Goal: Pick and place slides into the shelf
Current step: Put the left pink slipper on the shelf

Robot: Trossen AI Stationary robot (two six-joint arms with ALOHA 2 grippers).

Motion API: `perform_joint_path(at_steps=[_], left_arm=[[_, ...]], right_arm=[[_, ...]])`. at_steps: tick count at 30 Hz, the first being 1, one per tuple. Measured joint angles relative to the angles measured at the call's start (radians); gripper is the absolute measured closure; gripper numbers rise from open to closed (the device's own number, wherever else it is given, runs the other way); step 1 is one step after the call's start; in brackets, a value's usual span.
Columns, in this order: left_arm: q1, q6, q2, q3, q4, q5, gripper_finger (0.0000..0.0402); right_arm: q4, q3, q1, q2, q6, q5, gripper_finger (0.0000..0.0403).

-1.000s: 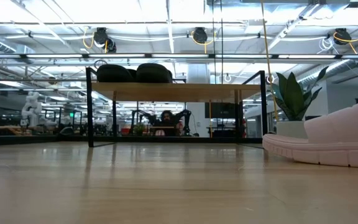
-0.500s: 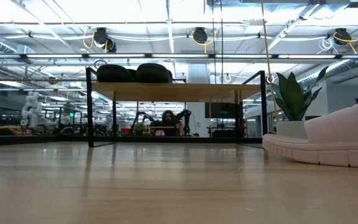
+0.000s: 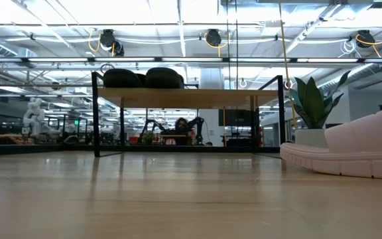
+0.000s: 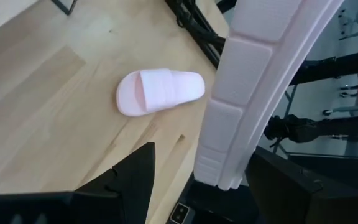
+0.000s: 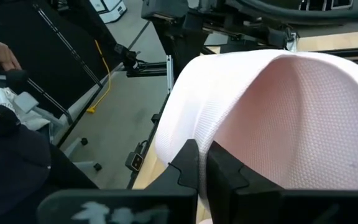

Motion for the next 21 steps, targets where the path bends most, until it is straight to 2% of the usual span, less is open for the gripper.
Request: perform_joint_path(at_steps=[6,13,16,21], left_arm=[[0.009,0.021,0.000,0.000,0.088,0.002,0.0167],[0.010,0.019,0.001,0.000,0.092,0.032,0.0170],[0.009,0.019,0.015,0.000,0.090,0.047,0.0192],[0.007,0.026,0.035,-0.001,0.092,0.117,0.0262]], right_arm=[[0.005,0.000,0.000,0.000,-0.004,-0.001,0.0403],[0.007,0.000,0.000,0.000,-0.004,0.000,0.0403],[0.013,0.000,0.000,0.000,-0.004,0.000,0.0403],[0.024,0.000,0.000,0.000,-0.004,0.001,0.0403]])
